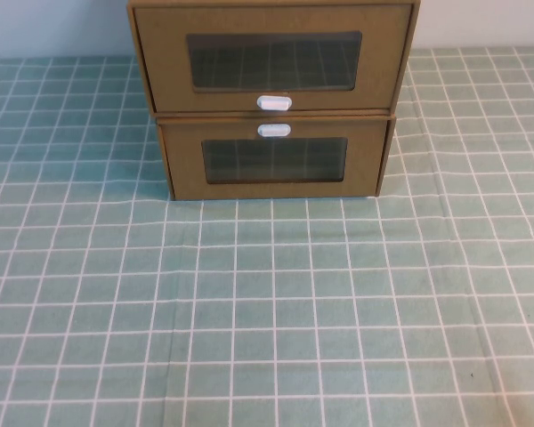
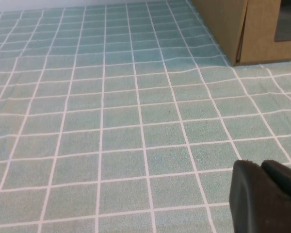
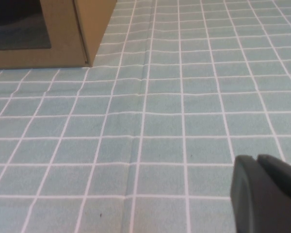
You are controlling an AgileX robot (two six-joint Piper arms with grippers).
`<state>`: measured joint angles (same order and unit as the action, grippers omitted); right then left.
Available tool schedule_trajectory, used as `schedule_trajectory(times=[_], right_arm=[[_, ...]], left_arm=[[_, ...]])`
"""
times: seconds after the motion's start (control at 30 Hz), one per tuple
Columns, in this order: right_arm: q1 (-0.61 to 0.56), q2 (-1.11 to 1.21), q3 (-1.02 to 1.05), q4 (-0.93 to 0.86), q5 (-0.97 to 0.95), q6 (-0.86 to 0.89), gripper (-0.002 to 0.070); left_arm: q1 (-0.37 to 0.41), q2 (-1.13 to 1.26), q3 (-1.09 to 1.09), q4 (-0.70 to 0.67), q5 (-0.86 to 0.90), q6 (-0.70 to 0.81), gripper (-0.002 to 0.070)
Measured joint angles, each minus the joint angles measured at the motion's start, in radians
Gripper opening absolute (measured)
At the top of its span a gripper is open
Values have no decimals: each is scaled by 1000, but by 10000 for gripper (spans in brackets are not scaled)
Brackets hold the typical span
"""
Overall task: Open the shoe box
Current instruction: 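Pull the top drawer of the cardboard box fully open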
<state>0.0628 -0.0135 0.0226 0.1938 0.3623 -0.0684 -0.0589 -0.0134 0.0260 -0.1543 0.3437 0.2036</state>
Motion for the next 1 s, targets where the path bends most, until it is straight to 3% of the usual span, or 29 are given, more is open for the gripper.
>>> schedule_trajectory(times=[0.17, 0.53, 0.77, 1.0], right_arm=[[0, 0, 0, 0, -122, 0, -13], [0, 0, 0, 8, -871, 0, -13], [0, 0, 0, 36, -1116, 5, -13], [0, 0, -57, 72, -1262, 261, -13]], left_arm=[[0, 0, 0, -13, -71, 0, -4], [0, 0, 0, -196, -634, -113, -3], [0, 0, 0, -228, -798, -139, -4], [0, 0, -18, -231, -1047, -483, -3]])
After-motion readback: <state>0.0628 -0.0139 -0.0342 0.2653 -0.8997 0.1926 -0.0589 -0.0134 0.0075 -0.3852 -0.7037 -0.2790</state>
